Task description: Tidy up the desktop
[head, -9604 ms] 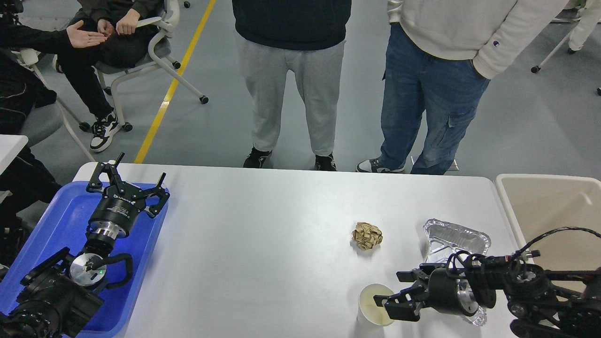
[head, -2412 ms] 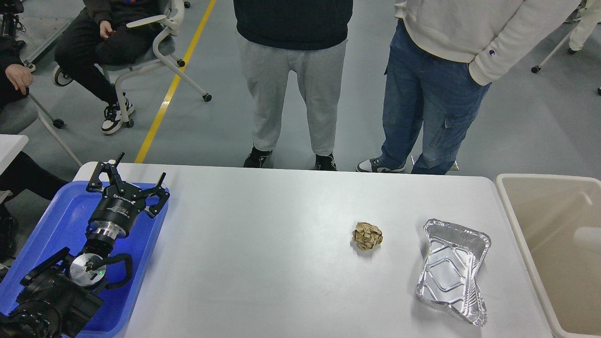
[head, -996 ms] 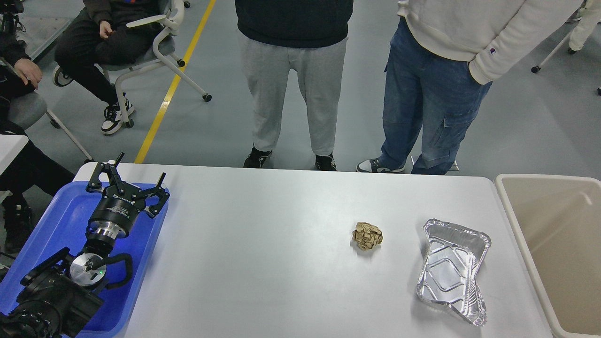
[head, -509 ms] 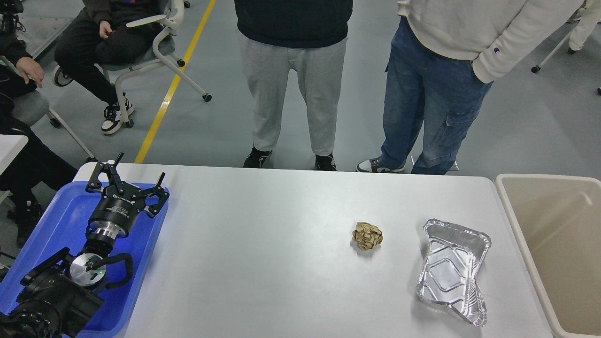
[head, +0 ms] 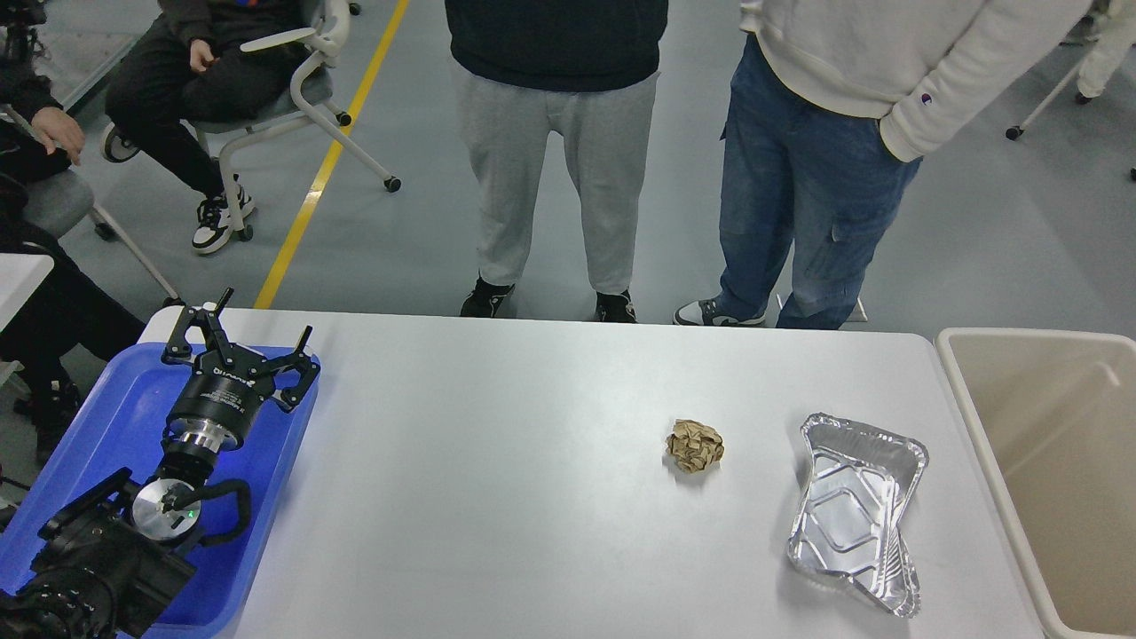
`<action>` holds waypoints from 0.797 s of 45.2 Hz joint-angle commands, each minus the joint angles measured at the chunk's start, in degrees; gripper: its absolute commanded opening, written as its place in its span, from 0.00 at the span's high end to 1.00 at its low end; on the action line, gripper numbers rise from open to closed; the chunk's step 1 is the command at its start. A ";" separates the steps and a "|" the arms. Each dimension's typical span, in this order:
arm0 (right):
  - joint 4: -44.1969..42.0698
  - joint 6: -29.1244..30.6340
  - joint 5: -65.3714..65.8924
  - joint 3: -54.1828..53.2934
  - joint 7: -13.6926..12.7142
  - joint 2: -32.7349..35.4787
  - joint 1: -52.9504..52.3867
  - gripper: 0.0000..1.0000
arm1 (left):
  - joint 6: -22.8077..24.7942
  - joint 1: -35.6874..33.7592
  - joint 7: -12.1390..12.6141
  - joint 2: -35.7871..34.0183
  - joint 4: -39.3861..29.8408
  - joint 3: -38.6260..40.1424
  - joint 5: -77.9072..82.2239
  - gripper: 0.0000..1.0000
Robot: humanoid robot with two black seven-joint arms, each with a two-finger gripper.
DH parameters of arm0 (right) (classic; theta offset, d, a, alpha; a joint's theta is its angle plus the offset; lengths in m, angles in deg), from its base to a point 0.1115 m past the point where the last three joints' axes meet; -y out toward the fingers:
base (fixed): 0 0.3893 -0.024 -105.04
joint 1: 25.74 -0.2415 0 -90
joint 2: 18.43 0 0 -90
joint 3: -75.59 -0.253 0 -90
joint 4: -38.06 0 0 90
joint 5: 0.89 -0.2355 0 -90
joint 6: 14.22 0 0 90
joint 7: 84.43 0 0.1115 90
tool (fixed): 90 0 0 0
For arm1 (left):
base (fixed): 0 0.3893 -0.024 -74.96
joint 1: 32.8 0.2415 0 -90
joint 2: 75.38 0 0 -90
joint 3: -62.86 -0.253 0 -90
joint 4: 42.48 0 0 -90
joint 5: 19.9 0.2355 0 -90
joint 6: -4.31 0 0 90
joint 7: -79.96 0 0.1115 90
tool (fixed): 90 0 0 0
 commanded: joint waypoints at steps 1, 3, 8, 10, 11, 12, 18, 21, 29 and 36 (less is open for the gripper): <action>20.43 1.04 6.72 -27.21 0.26 0.04 11.60 0.01 | 0.00 0.01 0.03 0.00 0.00 0.00 -0.05 0.00; 22.13 1.57 9.46 -28.37 0.26 -0.31 12.23 0.01 | 0.00 0.01 0.03 0.00 0.00 0.00 -0.05 0.00; 26.70 6.13 12.11 -31.88 0.35 -2.24 14.34 0.00 | 0.00 0.01 -0.06 0.00 0.00 0.00 -0.05 0.00; 28.72 8.24 12.46 -33.99 0.44 -3.03 15.74 0.01 | 0.00 0.01 0.03 0.00 0.00 0.00 -0.05 0.00; 29.68 9.04 12.81 -34.96 0.44 -3.47 16.36 0.00 | 0.00 0.01 0.03 0.00 0.00 0.00 -0.05 0.00; 30.82 9.83 13.33 -35.67 0.44 -4.08 16.97 0.00 | 0.00 0.01 0.03 0.00 0.00 0.00 -0.05 0.00; 36.46 10.80 18.34 -35.50 0.88 -5.67 19.00 0.00 | 0.00 0.01 0.03 0.00 0.00 0.00 0.04 0.00; 36.99 10.80 19.23 -34.62 2.11 -6.11 19.09 0.00 | 0.00 0.01 0.03 0.00 0.00 0.00 0.04 0.00; 36.99 10.72 19.49 -29.97 5.89 -6.29 18.74 0.01 | 0.00 0.01 0.03 0.00 0.00 0.00 -0.04 0.00; 36.90 10.72 19.58 -24.34 8.52 -6.29 18.56 0.01 | 0.00 0.01 0.03 0.00 0.00 0.00 0.04 0.00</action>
